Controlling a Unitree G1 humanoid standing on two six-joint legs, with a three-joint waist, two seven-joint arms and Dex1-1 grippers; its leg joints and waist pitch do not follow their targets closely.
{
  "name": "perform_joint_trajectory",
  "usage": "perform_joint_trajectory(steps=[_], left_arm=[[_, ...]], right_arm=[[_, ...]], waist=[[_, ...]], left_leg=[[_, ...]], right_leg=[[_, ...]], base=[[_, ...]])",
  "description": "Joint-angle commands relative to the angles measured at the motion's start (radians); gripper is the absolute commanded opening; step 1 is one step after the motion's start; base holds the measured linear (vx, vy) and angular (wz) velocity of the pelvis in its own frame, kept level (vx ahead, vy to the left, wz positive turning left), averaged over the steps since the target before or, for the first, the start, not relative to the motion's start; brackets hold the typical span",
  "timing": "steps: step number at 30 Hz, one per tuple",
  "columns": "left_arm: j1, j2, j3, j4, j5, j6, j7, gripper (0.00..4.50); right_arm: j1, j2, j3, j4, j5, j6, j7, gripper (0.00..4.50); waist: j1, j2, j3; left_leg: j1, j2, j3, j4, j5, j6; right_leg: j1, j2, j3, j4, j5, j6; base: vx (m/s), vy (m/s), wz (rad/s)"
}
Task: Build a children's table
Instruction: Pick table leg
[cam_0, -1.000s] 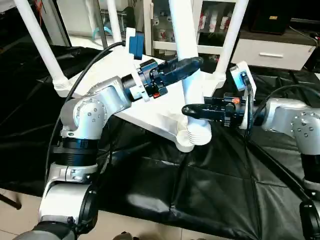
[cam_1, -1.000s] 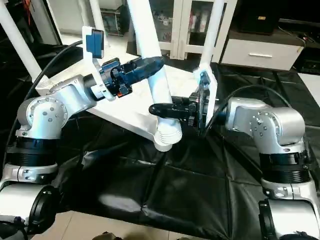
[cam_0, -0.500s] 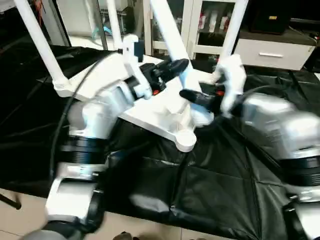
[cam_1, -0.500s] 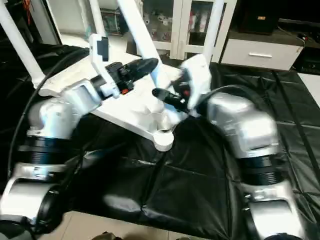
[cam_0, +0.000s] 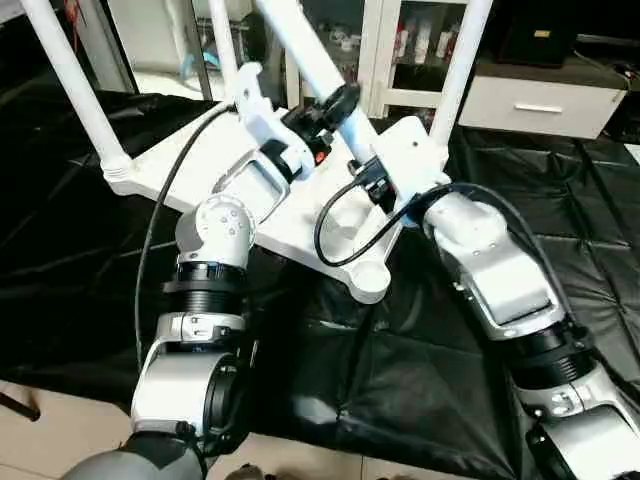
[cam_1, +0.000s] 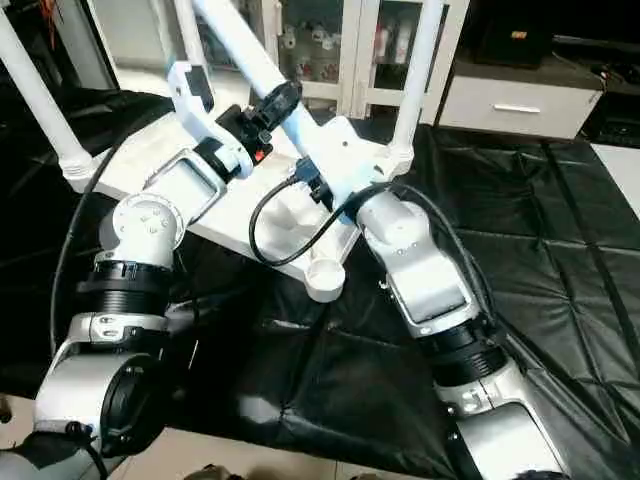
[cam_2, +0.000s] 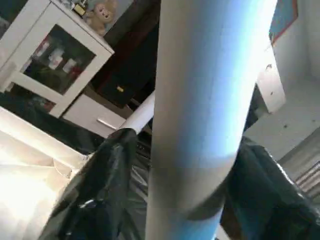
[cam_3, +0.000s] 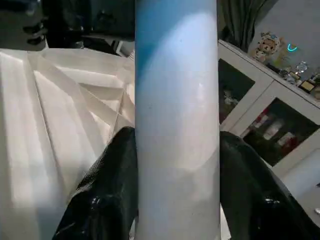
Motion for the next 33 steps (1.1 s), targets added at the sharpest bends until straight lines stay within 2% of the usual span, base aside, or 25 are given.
perform_joint_trajectory(steps=[1,11,16,17,18,19,21,22,25,26,27,28,30,32,33], left_arm=[[-0.016,0.006,0.018,0.010,-0.013,0.002,0.012,2.72],[-0.026,0.003,0.029,0.019,-0.024,-0.006,0.007,1.98],[-0.020,0.017,0.005,0.017,0.002,-0.021,-0.010,1.89],[-0.019,0.022,-0.001,0.018,0.011,-0.027,-0.015,1.85],[-0.019,0.024,-0.002,0.019,0.012,-0.029,-0.017,1.85],[-0.019,0.026,0.000,0.019,0.012,-0.030,-0.019,1.85],[-0.020,0.030,0.000,0.018,0.014,-0.033,-0.024,1.85],[-0.022,0.031,0.000,0.018,0.015,-0.034,-0.026,1.85],[-0.014,0.072,-0.043,0.000,0.035,-0.017,-0.104,1.84],[-0.014,0.072,-0.043,0.000,0.035,-0.017,-0.104,1.84],[-0.006,0.087,-0.063,-0.011,0.041,-0.007,-0.135,1.84],[0.008,0.107,-0.091,-0.032,0.048,0.013,-0.176,1.84],[0.033,0.136,-0.132,-0.075,0.045,0.052,-0.244,1.84],[0.046,0.152,-0.149,-0.105,0.027,0.084,-0.288,1.84],[0.048,0.155,-0.153,-0.112,0.023,0.092,-0.297,1.84]], right_arm=[[-0.004,0.000,-0.003,-0.006,-0.016,-0.028,-0.012,1.86],[-0.004,0.017,-0.004,0.017,-0.048,-0.073,-0.015,1.86],[-0.009,0.007,0.005,0.026,-0.063,-0.126,0.012,1.86],[-0.008,0.008,0.003,0.023,-0.060,-0.136,0.021,1.86],[-0.007,0.008,0.002,0.021,-0.057,-0.141,0.027,1.86],[-0.006,0.009,-0.001,0.019,-0.050,-0.150,0.035,2.56],[-0.005,0.012,-0.008,0.018,-0.042,-0.155,0.041,2.62],[-0.005,0.013,-0.014,0.017,-0.037,-0.158,0.045,2.62],[-0.008,0.044,-0.126,-0.004,0.146,-0.106,0.153,2.98],[-0.008,0.044,-0.126,-0.004,0.146,-0.106,0.153,2.99],[-0.010,0.047,-0.164,-0.019,0.229,-0.050,0.212,3.07],[-0.010,0.018,-0.181,-0.046,0.309,0.027,0.306,3.07],[0.000,-0.066,-0.178,-0.097,0.401,0.124,0.472,3.37],[0.011,-0.132,-0.173,-0.128,0.449,0.179,0.568,3.42],[0.013,-0.146,-0.174,-0.132,0.457,0.187,0.583,3.46]], waist=[[-0.002,-0.001,-0.079],[-0.004,-0.001,-0.078],[-0.004,0.001,-0.078],[-0.004,0.004,-0.078],[-0.005,0.003,-0.078],[-0.004,0.002,-0.078],[-0.004,0.004,-0.078],[-0.006,0.002,-0.078],[-0.004,0.003,-0.078],[-0.003,0.004,-0.078],[-0.004,0.002,-0.078],[-0.003,0.005,-0.078],[0.005,0.005,-0.080],[0.007,0.001,-0.080],[0.008,0.003,-0.080]], left_leg=[[0.012,0.032,-0.021,-0.068,-0.155,0.006],[0.013,0.032,-0.020,-0.069,-0.166,0.011],[0.013,0.033,-0.020,-0.069,-0.163,0.011],[0.014,0.033,-0.020,-0.068,-0.165,0.011],[0.013,0.033,-0.020,-0.069,-0.173,0.013],[0.013,0.033,-0.020,-0.068,-0.171,0.014],[0.013,0.034,-0.021,-0.069,-0.173,0.017],[0.013,0.034,-0.021,-0.069,-0.174,0.018],[0.015,0.035,-0.020,-0.070,-0.179,0.035],[0.015,0.037,-0.021,-0.070,-0.176,0.044],[0.015,0.035,-0.020,-0.070,-0.175,0.054],[0.015,0.038,-0.022,-0.070,-0.162,0.059],[0.016,0.043,-0.022,-0.066,-0.127,0.076],[0.015,0.043,-0.021,-0.064,-0.117,0.078],[0.013,0.042,-0.019,-0.063,-0.117,0.076]], right_leg=[[0.065,-0.039,0.035,-0.059,-0.104,-0.225],[0.065,-0.040,0.036,-0.061,-0.114,-0.226],[0.065,-0.040,0.036,-0.059,-0.096,-0.229],[0.064,-0.039,0.036,-0.059,-0.096,-0.231],[0.066,-0.040,0.035,-0.061,-0.106,-0.229],[0.067,-0.040,0.036,-0.060,-0.103,-0.230],[0.066,-0.041,0.035,-0.060,-0.105,-0.230],[0.066,-0.040,0.035,-0.060,-0.105,-0.227],[0.066,-0.042,0.036,-0.059,-0.105,-0.238],[0.066,-0.043,0.036,-0.058,-0.099,-0.243],[0.068,-0.038,0.036,-0.058,-0.091,-0.248],[0.068,-0.039,0.035,-0.054,-0.072,-0.257],[0.070,-0.040,0.036,-0.046,-0.011,-0.278],[0.072,-0.042,0.036,-0.045,-0.007,-0.287],[0.071,-0.045,0.036,-0.046,-0.020,-0.291]], base=[[0.000,0.000,0.00],[0.000,0.000,0.00],[0.000,0.000,0.00],[0.000,0.000,0.00],[0.000,0.000,0.00],[0.000,0.000,0.00],[0.000,0.000,0.00],[0.000,0.000,0.00],[0.000,0.000,0.00],[0.000,0.000,0.00],[0.000,0.000,0.00],[0.000,0.000,0.00],[0.000,0.000,0.00],[0.000,0.000,0.00],[0.000,0.000,0.00]])
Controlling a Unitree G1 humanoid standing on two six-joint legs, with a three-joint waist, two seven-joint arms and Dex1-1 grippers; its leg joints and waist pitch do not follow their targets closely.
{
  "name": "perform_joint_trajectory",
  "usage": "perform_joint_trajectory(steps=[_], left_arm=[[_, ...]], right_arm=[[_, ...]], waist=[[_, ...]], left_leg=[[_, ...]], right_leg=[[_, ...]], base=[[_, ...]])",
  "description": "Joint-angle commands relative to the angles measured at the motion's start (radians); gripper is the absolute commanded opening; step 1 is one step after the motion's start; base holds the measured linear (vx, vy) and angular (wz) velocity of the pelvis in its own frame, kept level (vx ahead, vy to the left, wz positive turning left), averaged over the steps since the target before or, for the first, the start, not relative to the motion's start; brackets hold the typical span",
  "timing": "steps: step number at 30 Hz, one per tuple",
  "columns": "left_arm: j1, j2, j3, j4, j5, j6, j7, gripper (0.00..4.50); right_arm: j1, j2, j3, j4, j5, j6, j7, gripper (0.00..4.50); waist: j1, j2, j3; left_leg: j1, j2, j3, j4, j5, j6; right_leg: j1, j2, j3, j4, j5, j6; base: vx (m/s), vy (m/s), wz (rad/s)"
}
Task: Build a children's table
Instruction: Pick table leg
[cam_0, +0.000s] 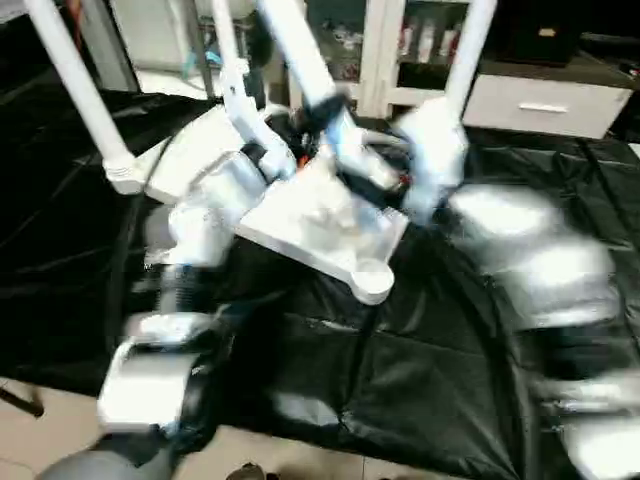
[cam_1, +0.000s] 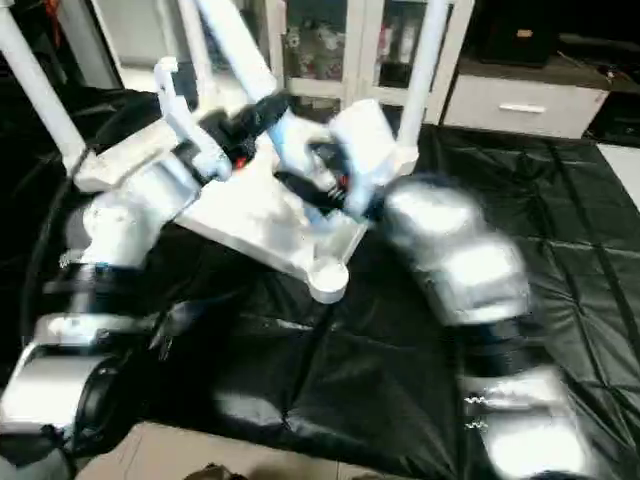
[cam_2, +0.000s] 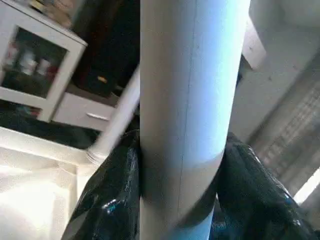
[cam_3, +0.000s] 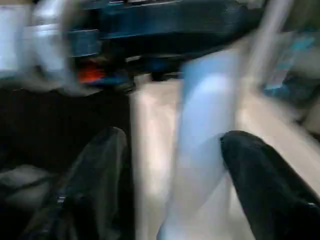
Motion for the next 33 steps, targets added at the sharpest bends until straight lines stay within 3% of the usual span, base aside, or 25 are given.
perform_joint_trajectory(steps=[1,5,6,9,12,13,18,24,26,28,33], left_arm=[[0.000,0.018,-0.050,-0.076,-0.035,0.059,-0.077,1.84],[0.009,0.048,-0.075,-0.117,-0.064,0.102,-0.144,1.84],[0.010,0.061,-0.078,-0.135,-0.081,0.119,-0.174,1.84],[0.009,0.068,-0.078,-0.148,-0.096,0.133,-0.193,1.84],[0.011,0.069,-0.069,-0.178,-0.125,0.160,-0.226,1.84],[0.011,0.069,-0.069,-0.179,-0.126,0.161,-0.227,1.84],[0.016,0.069,-0.075,-0.193,-0.141,0.180,-0.257,1.84],[0.024,0.081,-0.087,-0.221,-0.166,0.198,-0.290,1.84],[0.029,0.085,-0.085,-0.237,-0.182,0.211,-0.309,1.84],[0.031,0.087,-0.086,-0.243,-0.184,0.215,-0.315,1.84],[0.034,0.087,-0.085,-0.251,-0.183,0.218,-0.317,1.84]], right_arm=[[0.013,-0.059,-0.009,-0.043,0.069,0.071,0.110,3.46],[0.004,-0.110,-0.051,-0.021,0.111,0.132,0.149,3.83],[-0.013,-0.128,-0.083,0.006,0.136,0.180,0.150,3.82],[-0.026,-0.140,-0.109,0.028,0.155,0.215,0.150,3.82],[-0.043,-0.164,-0.158,0.061,0.222,0.299,0.177,3.82],[-0.043,-0.165,-0.159,0.061,0.224,0.301,0.179,3.82],[-0.038,-0.173,-0.170,0.078,0.282,0.354,0.222,3.82],[-0.038,-0.177,-0.163,0.093,0.295,0.382,0.247,3.82],[-0.032,-0.179,-0.151,0.084,0.303,0.391,0.259,3.46],[-0.028,-0.179,-0.143,0.079,0.305,0.393,0.262,3.43],[-0.020,-0.178,-0.125,0.063,0.309,0.401,0.272,2.89]], waist=[[0.002,-0.004,-0.081],[0.003,-0.010,-0.076],[0.003,-0.010,-0.076],[0.002,-0.012,-0.076],[0.000,-0.013,-0.078],[0.002,-0.008,-0.078],[0.003,-0.011,-0.079],[0.005,-0.012,-0.078],[0.007,-0.012,-0.079],[0.007,-0.011,-0.079],[0.009,-0.012,-0.078]], left_leg=[[0.013,0.041,-0.019,-0.065,-0.131,0.064],[0.014,0.041,-0.019,-0.067,-0.164,0.036],[0.014,0.041,-0.020,-0.068,-0.160,0.033],[0.013,0.039,-0.019,-0.067,-0.155,0.024],[0.012,0.036,-0.018,-0.064,-0.143,0.032],[0.014,0.037,-0.018,-0.064,-0.143,0.034],[0.011,0.038,-0.018,-0.063,-0.129,0.037],[0.012,0.039,-0.018,-0.064,-0.131,0.032],[0.012,0.039,-0.018,-0.064,-0.125,0.030],[0.012,0.040,-0.019,-0.063,-0.124,0.031],[0.012,0.039,-0.018,-0.064,-0.128,0.026]], right_leg=[[0.071,-0.047,0.035,-0.049,-0.055,-0.290],[0.068,-0.050,0.037,-0.060,-0.179,-0.266],[0.068,-0.049,0.036,-0.059,-0.185,-0.261],[0.065,-0.050,0.036,-0.063,-0.212,-0.260],[0.066,-0.046,0.035,-0.061,-0.192,-0.257],[0.065,-0.047,0.035,-0.062,-0.190,-0.259],[0.065,-0.046,0.033,-0.061,-0.177,-0.264],[0.064,-0.046,0.033,-0.062,-0.195,-0.259],[0.065,-0.046,0.033,-0.060,-0.189,-0.259],[0.065,-0.046,0.033,-0.061,-0.187,-0.259],[0.064,-0.046,0.034,-0.062,-0.203,-0.251]], base=[[0.000,0.000,0.00],[0.000,0.000,0.00],[0.000,0.000,0.00],[0.000,0.000,0.00],[0.000,0.000,0.00],[0.000,0.000,0.00],[0.000,0.000,0.00],[0.000,0.000,0.00],[0.000,0.000,0.00],[0.000,0.000,0.00],[0.000,0.000,0.00]])
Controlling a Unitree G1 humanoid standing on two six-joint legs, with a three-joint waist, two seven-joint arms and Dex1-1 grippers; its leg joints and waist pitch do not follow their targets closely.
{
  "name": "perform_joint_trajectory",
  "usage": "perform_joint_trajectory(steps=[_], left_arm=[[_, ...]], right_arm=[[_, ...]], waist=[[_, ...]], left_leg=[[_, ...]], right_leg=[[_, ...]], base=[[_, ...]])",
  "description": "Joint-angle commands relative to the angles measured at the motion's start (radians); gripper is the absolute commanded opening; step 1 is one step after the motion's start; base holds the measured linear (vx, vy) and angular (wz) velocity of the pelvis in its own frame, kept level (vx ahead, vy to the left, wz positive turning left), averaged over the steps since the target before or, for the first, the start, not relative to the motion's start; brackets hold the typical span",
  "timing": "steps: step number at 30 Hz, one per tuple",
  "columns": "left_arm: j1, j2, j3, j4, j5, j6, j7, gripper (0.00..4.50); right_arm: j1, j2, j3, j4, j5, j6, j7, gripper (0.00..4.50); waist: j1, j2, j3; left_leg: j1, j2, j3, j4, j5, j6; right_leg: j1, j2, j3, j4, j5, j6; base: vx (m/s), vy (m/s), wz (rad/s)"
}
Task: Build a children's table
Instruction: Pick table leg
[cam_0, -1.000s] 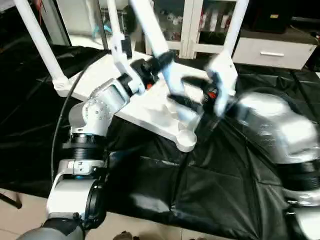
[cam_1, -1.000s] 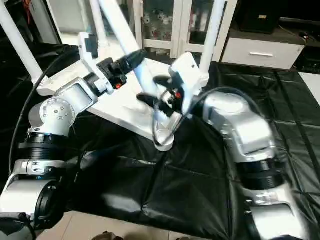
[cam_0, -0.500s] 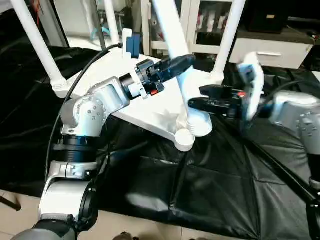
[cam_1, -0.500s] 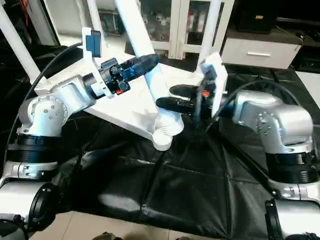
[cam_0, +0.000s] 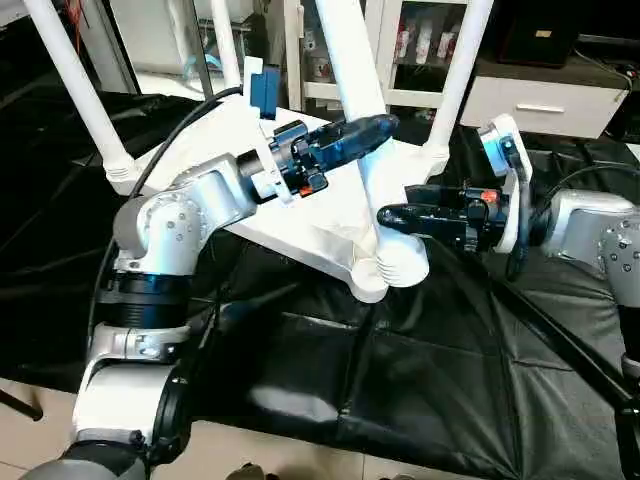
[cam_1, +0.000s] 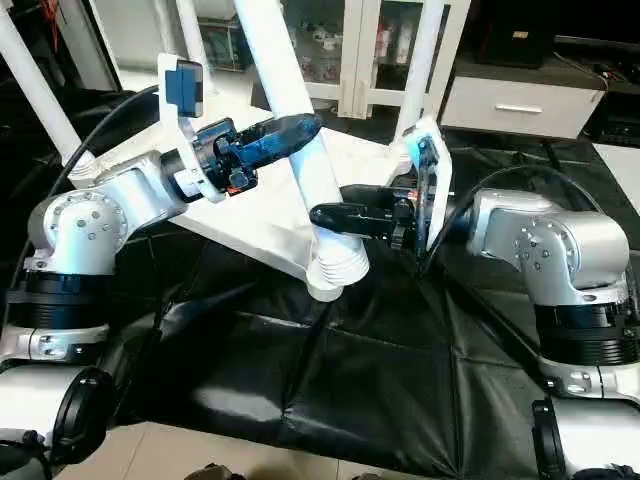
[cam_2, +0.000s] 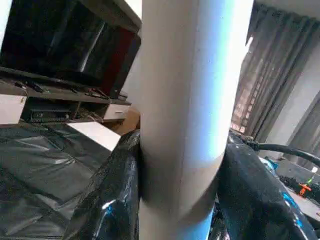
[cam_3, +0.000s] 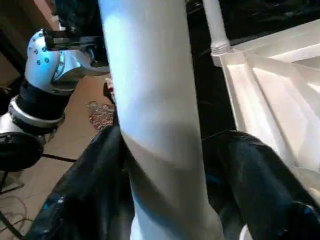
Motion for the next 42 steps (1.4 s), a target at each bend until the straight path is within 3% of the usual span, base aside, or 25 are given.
perform_joint_trajectory(steps=[1,8,15,17,23,42], left_arm=[[-0.003,0.001,-0.005,-0.045,-0.034,0.008,-0.025,1.84],[0.005,0.008,-0.024,-0.057,-0.026,0.016,-0.053,1.84],[-0.004,0.021,-0.049,-0.051,-0.003,0.007,-0.080,1.84],[-0.009,0.027,-0.059,-0.050,0.005,0.004,-0.092,1.84],[-0.015,0.047,-0.091,-0.052,0.024,-0.004,-0.124,1.84],[-0.028,0.071,-0.150,-0.049,0.070,-0.029,-0.180,1.84]], right_arm=[[0.001,-0.016,0.015,-0.016,-0.009,0.012,-0.004,2.89],[0.002,-0.019,0.034,-0.025,-0.025,-0.006,-0.002,2.16],[0.001,-0.020,0.044,-0.042,-0.036,-0.047,0.014,2.12],[-0.011,-0.010,0.040,-0.029,-0.032,-0.048,0.010,2.52],[-0.020,-0.019,0.066,-0.027,-0.026,-0.045,0.037,3.04],[-0.017,-0.032,0.150,-0.058,-0.043,-0.047,0.103,3.06]], waist=[[0.006,-0.013,-0.079],[0.008,-0.012,-0.080],[0.008,-0.011,-0.079],[0.009,-0.013,-0.080],[0.008,-0.017,-0.079],[0.014,-0.013,-0.081]], left_leg=[[0.010,0.039,-0.019,-0.065,-0.128,0.027],[0.010,0.039,-0.019,-0.065,-0.123,0.025],[0.012,0.039,-0.019,-0.066,-0.137,0.019],[0.011,0.039,-0.019,-0.066,-0.132,0.020],[0.011,0.039,-0.018,-0.065,-0.123,0.027],[0.011,0.041,-0.018,-0.064,-0.122,0.021]], right_leg=[[0.063,-0.046,0.034,-0.063,-0.203,-0.247],[0.063,-0.046,0.034,-0.062,-0.195,-0.245],[0.061,-0.046,0.035,-0.063,-0.213,-0.240],[0.062,-0.047,0.035,-0.062,-0.212,-0.240],[0.061,-0.046,0.035,-0.061,-0.201,-0.244],[0.062,-0.047,0.035,-0.059,-0.192,-0.249]], base=[[0.000,0.000,0.00],[0.000,0.000,0.00],[0.000,0.000,0.00],[0.000,0.000,0.00],[0.000,0.000,0.00],[0.000,0.000,0.00]])
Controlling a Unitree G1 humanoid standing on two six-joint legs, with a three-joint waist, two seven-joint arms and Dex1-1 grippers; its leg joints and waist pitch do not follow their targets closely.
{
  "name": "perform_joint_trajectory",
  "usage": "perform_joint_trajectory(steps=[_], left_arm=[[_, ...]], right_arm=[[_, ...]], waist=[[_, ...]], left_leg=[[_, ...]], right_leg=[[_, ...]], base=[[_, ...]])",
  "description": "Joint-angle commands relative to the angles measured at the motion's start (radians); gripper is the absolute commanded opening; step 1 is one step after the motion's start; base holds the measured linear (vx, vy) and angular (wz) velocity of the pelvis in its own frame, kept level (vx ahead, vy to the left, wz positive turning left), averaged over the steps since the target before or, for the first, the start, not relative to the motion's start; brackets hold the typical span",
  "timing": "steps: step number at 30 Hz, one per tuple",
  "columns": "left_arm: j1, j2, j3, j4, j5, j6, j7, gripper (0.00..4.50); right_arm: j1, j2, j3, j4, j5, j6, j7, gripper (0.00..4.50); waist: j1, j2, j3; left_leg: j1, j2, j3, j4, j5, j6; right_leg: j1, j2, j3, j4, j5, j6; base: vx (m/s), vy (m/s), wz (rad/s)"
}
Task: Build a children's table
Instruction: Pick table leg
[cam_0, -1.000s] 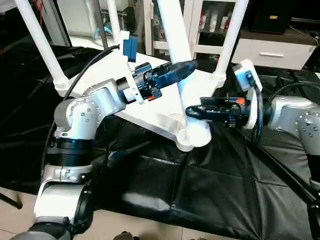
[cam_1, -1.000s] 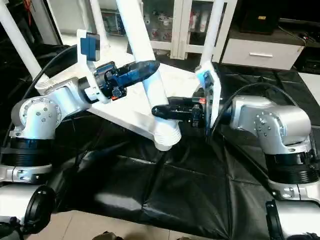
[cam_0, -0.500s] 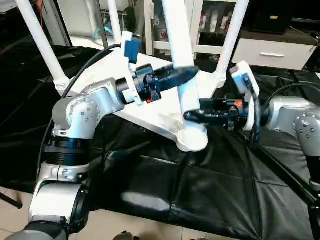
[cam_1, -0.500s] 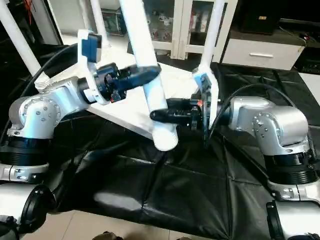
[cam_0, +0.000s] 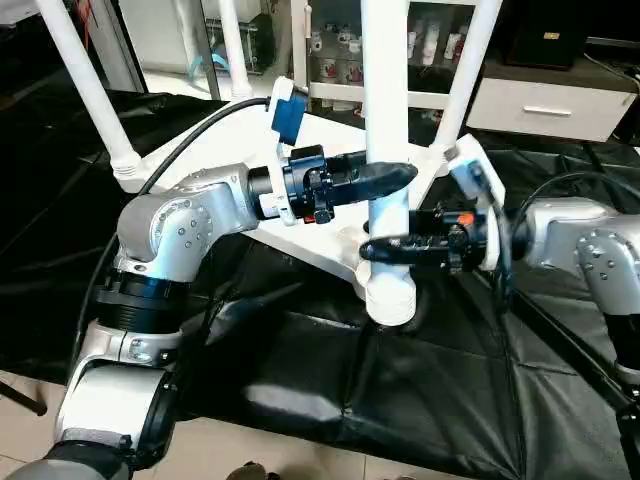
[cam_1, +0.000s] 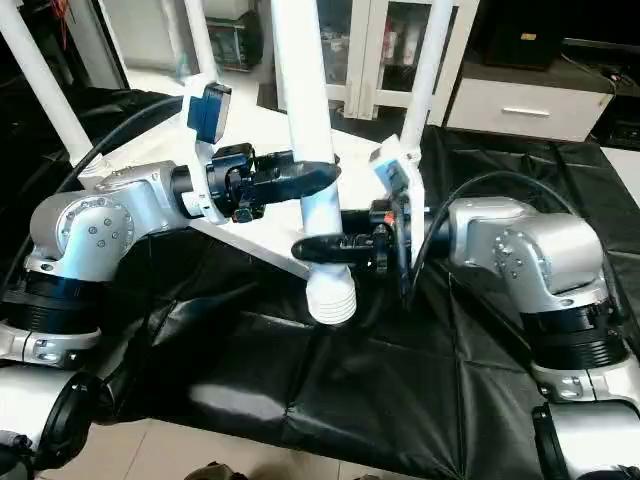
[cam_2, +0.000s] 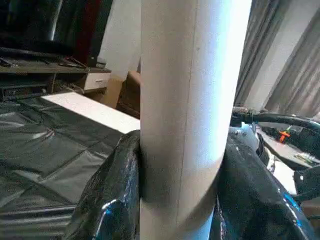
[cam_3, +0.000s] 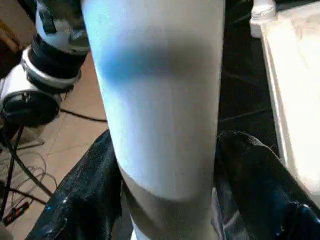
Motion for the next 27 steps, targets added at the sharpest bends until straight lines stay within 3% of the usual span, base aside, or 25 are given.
perform_joint_trajectory(steps=[1,5,7,12,23,25,27], left_arm=[[-0.033,0.006,-0.009,-0.023,0.007,-0.016,-0.011,1.84],[-0.036,0.005,-0.013,-0.020,0.012,-0.019,-0.017,1.84],[-0.038,0.004,-0.016,-0.019,0.013,-0.020,-0.019,1.84],[-0.040,0.001,-0.025,-0.018,0.020,-0.021,-0.029,1.84],[-0.039,-0.005,-0.024,-0.010,0.047,-0.043,0.001,1.83],[-0.041,0.002,-0.013,0.007,0.043,-0.015,0.019,2.39],[-0.040,0.005,-0.006,0.015,0.035,0.004,0.022,2.53]], right_arm=[[-0.016,-0.011,0.008,-0.031,-0.007,-0.012,0.009,2.79],[-0.004,-0.019,0.023,-0.045,-0.011,-0.010,0.018,2.67],[-0.003,-0.016,0.025,-0.044,-0.012,-0.011,0.014,2.29],[-0.006,-0.010,0.024,-0.039,-0.014,-0.013,0.014,2.00],[-0.001,0.010,0.009,-0.025,-0.020,-0.031,-0.019,1.89],[0.002,0.026,-0.006,-0.012,-0.032,-0.053,-0.049,1.89],[0.003,0.035,-0.015,-0.006,-0.036,-0.059,-0.067,1.88]], waist=[[0.002,-0.013,-0.081],[0.003,-0.012,-0.080],[0.004,-0.009,-0.081],[0.002,-0.010,-0.081],[0.003,-0.009,-0.082],[0.001,-0.010,-0.081],[0.001,-0.008,-0.082]], left_leg=[[0.011,0.041,-0.018,-0.064,-0.122,0.020],[0.011,0.041,-0.019,-0.064,-0.127,0.020],[0.011,0.040,-0.019,-0.064,-0.123,0.020],[0.011,0.041,-0.019,-0.064,-0.129,0.017],[0.010,0.040,-0.020,-0.064,-0.128,0.016],[0.010,0.040,-0.020,-0.063,-0.130,0.013],[0.012,0.039,-0.020,-0.064,-0.134,0.010]], right_leg=[[0.062,-0.047,0.035,-0.059,-0.192,-0.249],[0.062,-0.047,0.036,-0.059,-0.192,-0.248],[0.063,-0.048,0.036,-0.058,-0.193,-0.247],[0.062,-0.046,0.036,-0.058,-0.183,-0.253],[0.064,-0.047,0.035,-0.057,-0.181,-0.253],[0.062,-0.048,0.036,-0.058,-0.186,-0.251],[0.062,-0.047,0.035,-0.058,-0.192,-0.250]], base=[[0.000,0.000,0.00],[0.000,0.000,0.00],[0.000,0.000,0.00],[0.000,0.000,0.00],[0.000,0.000,0.00],[0.000,0.000,0.00],[0.000,0.000,0.00]])
